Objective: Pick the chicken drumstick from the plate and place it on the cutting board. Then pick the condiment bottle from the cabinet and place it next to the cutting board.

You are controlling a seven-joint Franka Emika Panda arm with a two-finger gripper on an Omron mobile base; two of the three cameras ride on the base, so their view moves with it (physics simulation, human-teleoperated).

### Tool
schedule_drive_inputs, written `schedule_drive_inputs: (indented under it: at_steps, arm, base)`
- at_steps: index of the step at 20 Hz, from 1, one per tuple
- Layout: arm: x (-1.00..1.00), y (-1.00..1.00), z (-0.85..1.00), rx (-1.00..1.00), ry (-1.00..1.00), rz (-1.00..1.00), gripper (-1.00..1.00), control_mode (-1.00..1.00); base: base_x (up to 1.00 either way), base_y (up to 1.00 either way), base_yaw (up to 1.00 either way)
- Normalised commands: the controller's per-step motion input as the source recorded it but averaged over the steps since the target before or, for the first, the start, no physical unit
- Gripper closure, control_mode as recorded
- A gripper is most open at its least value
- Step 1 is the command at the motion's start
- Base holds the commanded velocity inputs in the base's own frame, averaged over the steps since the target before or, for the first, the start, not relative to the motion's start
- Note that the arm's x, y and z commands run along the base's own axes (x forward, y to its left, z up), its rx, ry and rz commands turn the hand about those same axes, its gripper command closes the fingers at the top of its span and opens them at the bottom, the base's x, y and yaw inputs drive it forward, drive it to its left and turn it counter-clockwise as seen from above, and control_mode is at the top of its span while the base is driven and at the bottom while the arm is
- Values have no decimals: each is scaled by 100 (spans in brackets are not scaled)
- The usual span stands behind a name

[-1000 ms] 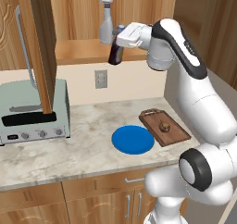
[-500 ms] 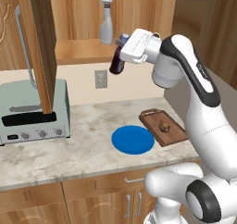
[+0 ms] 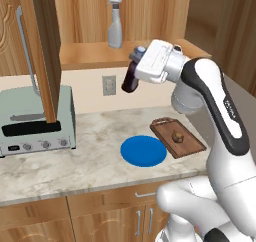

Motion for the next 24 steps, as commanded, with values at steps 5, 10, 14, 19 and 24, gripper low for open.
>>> schedule_drive_inputs:
  at_steps: [5,10,14,19,24]
  arm:
    - [-61,0,-31,0,0,0,100,-100]
    - [-61,0,-36,0,1,0,100,-100]
    - [-62,0,-36,0,3,0,100,-100]
    - [-53,0,-30,0,1,0,100,-100]
    - [-3,0,-6,0,0,0,100,-100]
  base:
    - [0,0,0]
    - [0,0,0]
    - [0,0,0]
    - [0,0,0]
    - [0,0,0]
